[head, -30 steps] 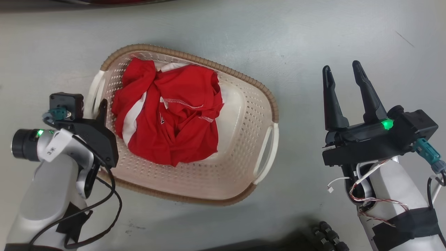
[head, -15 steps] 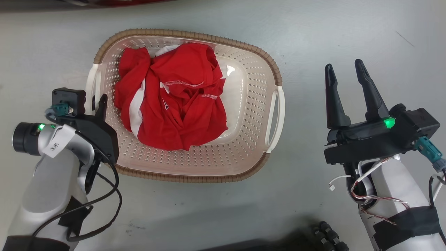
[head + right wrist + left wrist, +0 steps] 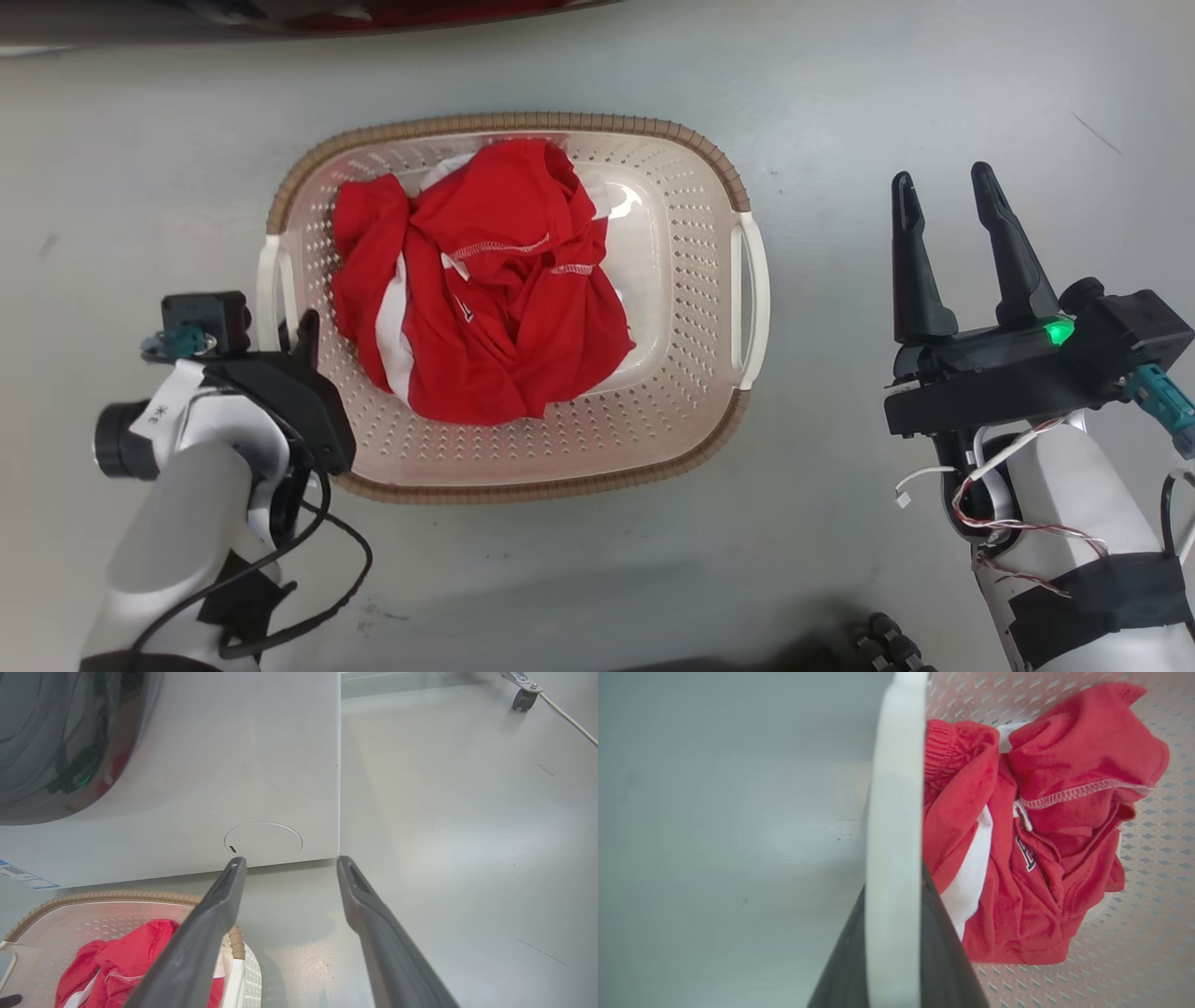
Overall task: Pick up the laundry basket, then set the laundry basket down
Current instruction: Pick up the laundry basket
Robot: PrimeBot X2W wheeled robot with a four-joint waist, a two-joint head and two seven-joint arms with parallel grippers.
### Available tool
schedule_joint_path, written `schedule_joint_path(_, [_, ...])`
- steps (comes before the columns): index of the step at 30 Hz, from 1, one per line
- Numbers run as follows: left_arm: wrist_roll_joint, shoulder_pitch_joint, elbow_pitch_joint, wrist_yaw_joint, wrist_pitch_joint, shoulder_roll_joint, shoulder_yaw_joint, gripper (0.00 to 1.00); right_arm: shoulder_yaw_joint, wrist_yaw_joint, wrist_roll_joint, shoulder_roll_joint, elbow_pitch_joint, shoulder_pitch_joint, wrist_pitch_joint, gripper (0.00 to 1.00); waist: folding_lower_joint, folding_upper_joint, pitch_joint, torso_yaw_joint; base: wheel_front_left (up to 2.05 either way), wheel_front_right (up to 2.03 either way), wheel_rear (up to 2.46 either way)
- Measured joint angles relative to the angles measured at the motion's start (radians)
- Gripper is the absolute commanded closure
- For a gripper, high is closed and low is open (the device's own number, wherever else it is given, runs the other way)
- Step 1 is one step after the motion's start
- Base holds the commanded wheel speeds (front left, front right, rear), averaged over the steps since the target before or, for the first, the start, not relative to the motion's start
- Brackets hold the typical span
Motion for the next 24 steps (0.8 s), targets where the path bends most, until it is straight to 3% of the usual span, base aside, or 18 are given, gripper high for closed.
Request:
schedule_joint_path(17, [-0.033, 0.015, 0.098, -0.009, 0.003, -0.035, 0.021, 1.00, -0.015, 0.015, -0.029, -0.001, 0.003, 0.000, 0.000, 0.00, 0.0000, 0.0001, -0.027, 0.030, 0.00, 0.00, 0.00])
schedule_joint_path(18, [-0.036, 0.014, 0.102, -0.010, 0.009, -0.037, 0.020, 0.74, -0.016, 0.016, -0.029, -0.001, 0.003, 0.000, 0.000, 0.00, 0.0000, 0.0001, -0.028, 0.031, 0.00, 0.00, 0.00])
schedule_joint_path(19, [-0.037, 0.014, 0.111, -0.010, 0.017, -0.040, 0.020, 0.20, -0.017, 0.016, -0.029, -0.001, 0.003, 0.000, 0.000, 0.00, 0.0000, 0.0001, -0.028, 0.031, 0.00, 0.00, 0.00])
schedule_joint_path(20, [-0.043, 0.016, 0.122, -0.013, 0.020, -0.043, 0.020, 0.00, -0.018, 0.016, -0.029, -0.002, 0.003, 0.000, 0.000, 0.00, 0.0000, 0.0001, -0.029, 0.032, 0.00, 0.00, 0.00])
schedule_joint_path(24, [-0.056, 0.013, 0.132, -0.017, 0.020, -0.045, 0.021, 0.00, -0.019, 0.016, -0.031, -0.001, 0.003, 0.000, 0.000, 0.00, 0.0000, 0.0002, -0.032, 0.034, 0.00, 0.00, 0.00])
